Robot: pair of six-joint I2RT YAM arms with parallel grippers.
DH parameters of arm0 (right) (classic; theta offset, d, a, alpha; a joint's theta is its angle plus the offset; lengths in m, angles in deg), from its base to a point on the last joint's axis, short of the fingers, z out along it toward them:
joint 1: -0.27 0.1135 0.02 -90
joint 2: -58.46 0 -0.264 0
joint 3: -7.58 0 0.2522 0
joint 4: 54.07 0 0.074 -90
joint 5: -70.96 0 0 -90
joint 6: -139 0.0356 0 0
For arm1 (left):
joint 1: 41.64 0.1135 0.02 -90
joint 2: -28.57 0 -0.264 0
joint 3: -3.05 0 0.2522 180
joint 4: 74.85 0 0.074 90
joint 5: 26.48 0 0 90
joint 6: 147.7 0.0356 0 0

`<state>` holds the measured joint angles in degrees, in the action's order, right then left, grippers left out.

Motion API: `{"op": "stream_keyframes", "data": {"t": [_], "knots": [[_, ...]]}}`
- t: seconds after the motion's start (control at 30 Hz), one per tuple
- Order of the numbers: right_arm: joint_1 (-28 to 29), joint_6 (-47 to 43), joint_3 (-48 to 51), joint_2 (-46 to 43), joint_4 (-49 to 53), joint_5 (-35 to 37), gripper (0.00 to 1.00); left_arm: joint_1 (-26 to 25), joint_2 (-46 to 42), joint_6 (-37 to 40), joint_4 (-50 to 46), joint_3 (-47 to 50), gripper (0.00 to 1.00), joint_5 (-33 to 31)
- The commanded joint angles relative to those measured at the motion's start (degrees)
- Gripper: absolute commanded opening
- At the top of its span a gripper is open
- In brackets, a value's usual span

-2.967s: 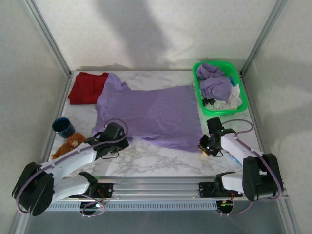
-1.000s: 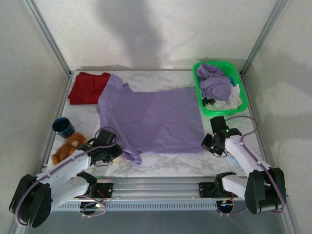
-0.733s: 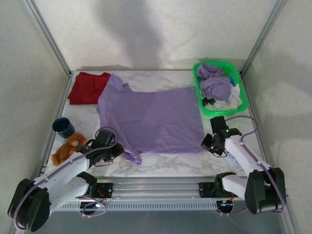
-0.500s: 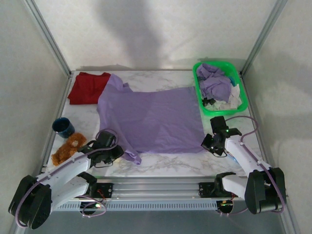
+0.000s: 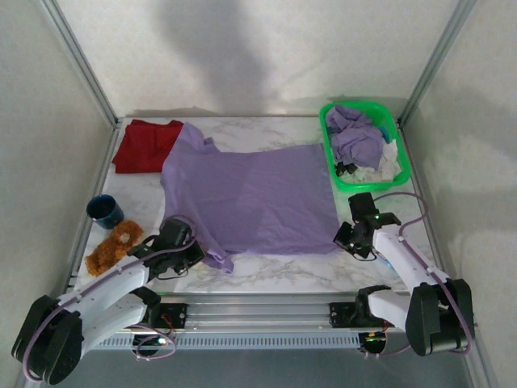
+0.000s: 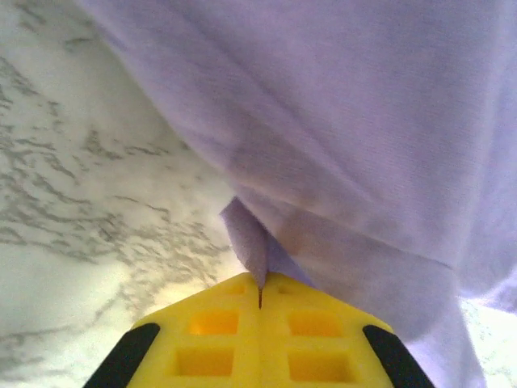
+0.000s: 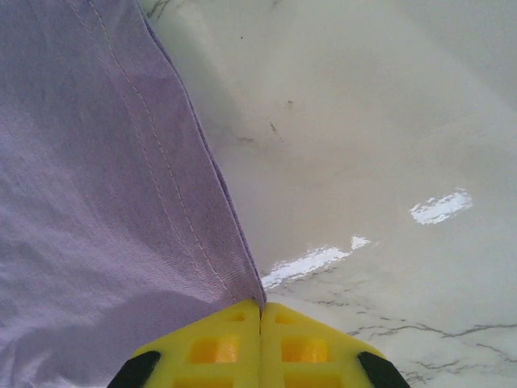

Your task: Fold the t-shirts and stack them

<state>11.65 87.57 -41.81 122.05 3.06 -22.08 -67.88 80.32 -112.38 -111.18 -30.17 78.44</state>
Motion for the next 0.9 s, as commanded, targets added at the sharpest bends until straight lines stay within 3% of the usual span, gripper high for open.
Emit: {"op": "stream_keyframes", "data": {"t": [0.0,0.23,0.33,0.67,0.87], "knots": [[-0.5,0.6,-1.4,-2.8,3.4,0.3,0.0,-2.0,-4.6,-1.1,-12.0,-7.0,0.0,-4.4],[-0.4,3.2,1.7,-6.2,5.3,-1.2,0.0,-11.6,-14.9,-12.5,-19.4,-8.4,0.0,-7.6],[0.3,4.7,2.7,-7.3,6.8,-0.5,0.0,-14.8,-17.8,-15.9,-26.0,-11.9,0.0,-12.6],[2.4,8.1,4.1,-14.2,7.8,5.1,0.0,-15.4,-11.6,-13.2,-40.3,-26.1,0.0,-22.7],[2.4,5.1,-2.6,-5.7,6.1,7.1,0.0,-11.8,-4.5,-5.8,-39.1,-31.1,0.0,-23.8]]}}
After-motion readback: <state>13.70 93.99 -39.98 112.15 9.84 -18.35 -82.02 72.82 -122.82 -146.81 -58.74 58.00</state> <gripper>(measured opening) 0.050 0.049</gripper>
